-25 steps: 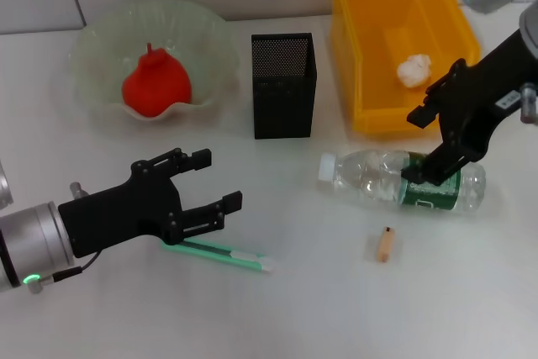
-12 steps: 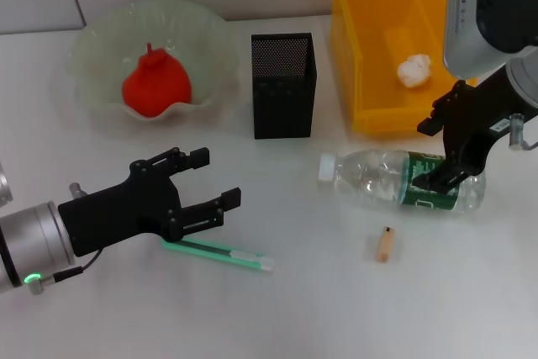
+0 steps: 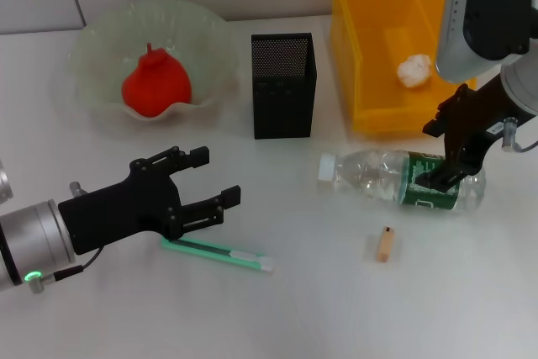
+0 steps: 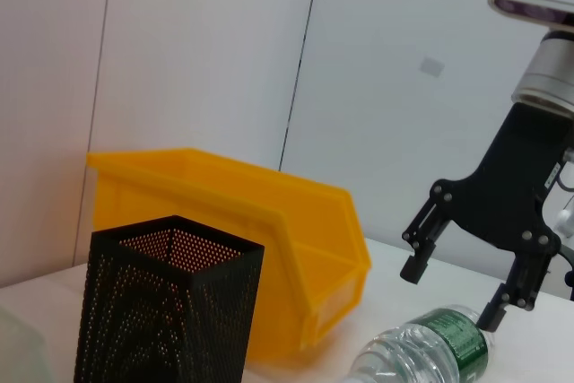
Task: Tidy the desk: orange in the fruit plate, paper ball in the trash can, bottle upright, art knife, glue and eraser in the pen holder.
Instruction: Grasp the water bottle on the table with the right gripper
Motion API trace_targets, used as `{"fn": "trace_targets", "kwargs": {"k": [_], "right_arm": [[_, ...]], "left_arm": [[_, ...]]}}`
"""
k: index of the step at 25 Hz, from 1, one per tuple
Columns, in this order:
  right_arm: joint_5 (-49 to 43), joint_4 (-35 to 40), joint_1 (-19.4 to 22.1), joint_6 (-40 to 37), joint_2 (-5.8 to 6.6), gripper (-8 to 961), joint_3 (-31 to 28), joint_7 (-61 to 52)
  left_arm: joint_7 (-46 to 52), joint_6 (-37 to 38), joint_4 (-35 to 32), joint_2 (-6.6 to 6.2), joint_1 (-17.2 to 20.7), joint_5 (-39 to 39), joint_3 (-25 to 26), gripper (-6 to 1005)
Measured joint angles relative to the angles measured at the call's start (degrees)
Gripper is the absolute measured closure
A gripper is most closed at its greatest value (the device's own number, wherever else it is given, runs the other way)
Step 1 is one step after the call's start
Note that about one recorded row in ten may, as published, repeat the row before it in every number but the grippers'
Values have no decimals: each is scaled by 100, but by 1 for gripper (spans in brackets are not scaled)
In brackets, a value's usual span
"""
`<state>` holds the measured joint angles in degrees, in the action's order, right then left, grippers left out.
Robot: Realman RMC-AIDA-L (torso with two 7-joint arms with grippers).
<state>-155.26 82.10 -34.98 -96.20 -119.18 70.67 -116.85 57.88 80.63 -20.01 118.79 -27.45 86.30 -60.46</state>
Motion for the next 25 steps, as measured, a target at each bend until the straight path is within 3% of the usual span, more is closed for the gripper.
{"fn": "trace_targets", "kwargs": {"k": [25], "right_arm": [[-84,-820,-50,591,-8,174,225,-110]], "left_arm": [[4,19,-3,-5,-4,1,9,197]]}}
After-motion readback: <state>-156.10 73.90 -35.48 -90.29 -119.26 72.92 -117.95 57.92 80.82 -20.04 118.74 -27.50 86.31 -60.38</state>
